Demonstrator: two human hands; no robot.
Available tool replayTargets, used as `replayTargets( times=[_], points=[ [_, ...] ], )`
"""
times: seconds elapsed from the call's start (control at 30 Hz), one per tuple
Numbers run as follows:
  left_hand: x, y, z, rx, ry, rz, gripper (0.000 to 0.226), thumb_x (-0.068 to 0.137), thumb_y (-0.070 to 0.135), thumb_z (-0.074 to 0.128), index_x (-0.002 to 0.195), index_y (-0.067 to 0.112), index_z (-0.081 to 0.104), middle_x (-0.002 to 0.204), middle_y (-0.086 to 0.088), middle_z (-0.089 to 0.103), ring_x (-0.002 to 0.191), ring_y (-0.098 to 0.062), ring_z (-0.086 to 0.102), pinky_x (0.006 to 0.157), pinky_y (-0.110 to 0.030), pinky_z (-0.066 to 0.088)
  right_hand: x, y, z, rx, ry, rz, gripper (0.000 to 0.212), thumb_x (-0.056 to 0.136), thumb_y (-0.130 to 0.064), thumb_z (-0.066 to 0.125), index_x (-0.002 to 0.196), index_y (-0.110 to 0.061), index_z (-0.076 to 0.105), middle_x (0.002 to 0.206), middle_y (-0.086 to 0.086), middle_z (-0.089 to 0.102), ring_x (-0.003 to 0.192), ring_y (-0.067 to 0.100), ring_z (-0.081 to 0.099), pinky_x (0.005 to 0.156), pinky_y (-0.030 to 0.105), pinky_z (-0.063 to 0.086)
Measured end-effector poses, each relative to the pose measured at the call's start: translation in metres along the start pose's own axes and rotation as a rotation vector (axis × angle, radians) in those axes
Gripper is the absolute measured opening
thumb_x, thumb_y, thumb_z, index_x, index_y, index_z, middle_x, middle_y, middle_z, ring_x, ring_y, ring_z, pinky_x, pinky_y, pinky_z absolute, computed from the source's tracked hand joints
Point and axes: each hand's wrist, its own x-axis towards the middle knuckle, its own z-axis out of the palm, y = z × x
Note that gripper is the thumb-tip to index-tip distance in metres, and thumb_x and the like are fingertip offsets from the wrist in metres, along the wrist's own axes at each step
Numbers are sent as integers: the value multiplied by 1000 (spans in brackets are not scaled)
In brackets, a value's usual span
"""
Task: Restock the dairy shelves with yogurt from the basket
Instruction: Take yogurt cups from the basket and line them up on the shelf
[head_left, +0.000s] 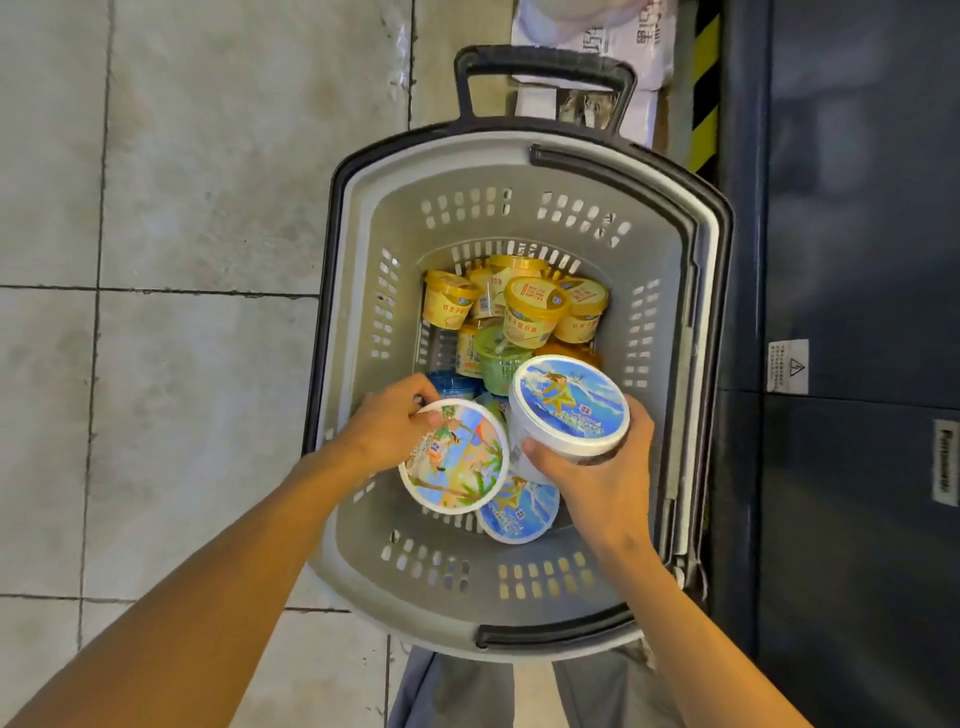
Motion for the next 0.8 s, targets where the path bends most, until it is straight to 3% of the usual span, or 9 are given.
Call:
replayTargets(
  times=[0.1, 0.2, 0.27, 0.33, 0.5, 0.57, 0.67, 0.73, 0.8],
  points=[
    [15, 12, -4, -98, 76, -42, 12, 95, 31, 64, 89, 26, 55, 99, -4, 73, 88, -24, 71, 73, -45, 60, -4, -19, -16, 34, 46, -68, 96, 58, -8, 96, 136, -18, 41, 123, -14, 61, 113, 2, 62, 87, 19, 54],
    [33, 26, 4, -184, 137, -72, 14, 95, 29, 64, 87, 25, 52, 98, -9, 71, 81, -26, 72, 62, -46, 62, -3, -30, -23, 47, 44, -136, 97, 56, -3, 96, 136, -14, 43, 122, -15, 61, 113, 2, 63, 85, 15, 53],
    [44, 35, 13, -215, 179, -90, 16, 94, 29, 64, 87, 24, 51, 97, -11, 69, 75, -28, 72, 53, -44, 61, -2, -32, -21, 35, 24, -157, 98, 55, -5, 97, 135, -17, 43, 121, -21, 61, 114, 3, 63, 83, 15, 53],
    [52, 40, 23, -199, 205, -81, 16, 94, 31, 65, 91, 21, 53, 97, -10, 69, 77, -30, 72, 57, -49, 60, 0, -32, -18, 31, 14, -174, 98, 55, -6, 97, 135, -19, 44, 119, -29, 59, 115, 2, 62, 83, 15, 53],
    [57, 34, 64, -302, -45, 67, 18, 91, 30, 71, 106, 30, 60, 117, -3, 65, 97, -24, 69, 78, -47, 61, 4, -31, -21, 64, 30, -224, 98, 55, 3, 94, 137, -9, 42, 119, -25, 60, 113, 0, 61, 81, 10, 51],
    [61, 26, 78, -194, -91, 187, 42, 85, 23, 76, 123, 33, 60, 129, 1, 61, 115, -18, 60, 91, -39, 55, 6, -30, -23, 51, 40, -253, 97, 55, 3, 93, 137, -7, 42, 122, -19, 60, 114, 2, 61, 83, 10, 50],
    [69, 15, 87, 89, -163, 316, 92, 69, 34, 85, 146, 42, 35, 148, 7, 42, 140, -16, 31, 110, -41, 36, 8, -30, -22, 46, 41, -279, 97, 54, 2, 93, 137, -4, 43, 127, -7, 59, 115, 3, 61, 84, 10, 50],
    [75, 11, 89, 327, -177, 391, 117, 63, 39, 88, 154, 40, 14, 160, 8, 22, 148, -12, 10, 118, -45, 18, 9, -31, -20, 48, 49, -286, 96, 53, 1, 92, 135, -6, 44, 125, -13, 59, 112, -1, 61, 82, 9, 50],
    [77, 16, 87, 438, -169, 470, 129, 60, 44, 91, 157, 33, 7, 163, 8, 13, 148, -8, 4, 121, -42, 7, 10, -32, -20, 35, 55, -292, 92, 52, -1, 92, 132, -15, 46, 118, -25, 60, 111, -2, 61, 80, 8, 50]
  ],
)
